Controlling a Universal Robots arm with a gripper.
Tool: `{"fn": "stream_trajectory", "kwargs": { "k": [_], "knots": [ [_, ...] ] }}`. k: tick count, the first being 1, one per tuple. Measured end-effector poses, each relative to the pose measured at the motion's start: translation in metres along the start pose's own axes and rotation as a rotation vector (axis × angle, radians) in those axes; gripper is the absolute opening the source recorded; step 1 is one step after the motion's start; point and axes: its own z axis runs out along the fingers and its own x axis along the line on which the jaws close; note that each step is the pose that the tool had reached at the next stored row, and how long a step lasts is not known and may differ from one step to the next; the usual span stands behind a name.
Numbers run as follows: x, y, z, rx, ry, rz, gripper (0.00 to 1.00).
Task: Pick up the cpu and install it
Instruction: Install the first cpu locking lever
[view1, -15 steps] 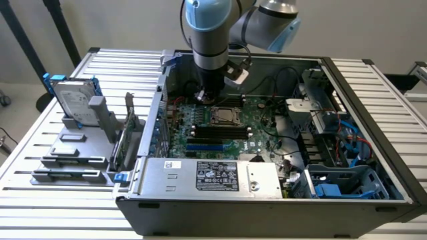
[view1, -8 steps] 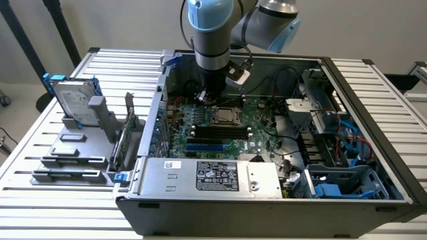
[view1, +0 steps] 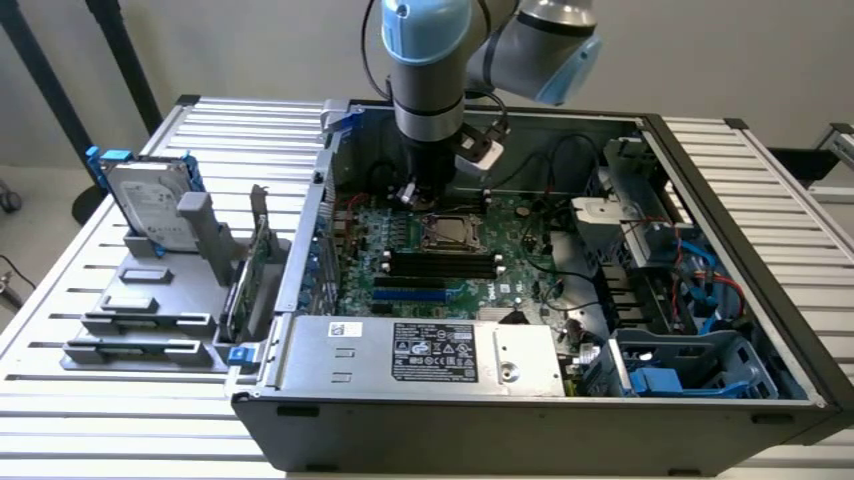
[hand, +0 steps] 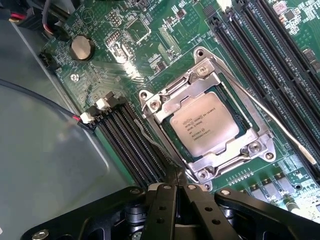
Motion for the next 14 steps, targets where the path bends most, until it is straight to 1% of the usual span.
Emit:
{"fn": "stream_trajectory", "kwargs": {
  "k": [9,14],
  "knots": [
    [0.0037,0.0039,0.0031,-0.0089,-0.0123,-0.001,0.11],
    [0.0052,0.0055,0.0033,-0.0116,-0.0163,-0.002,0.11]
  ]
}}
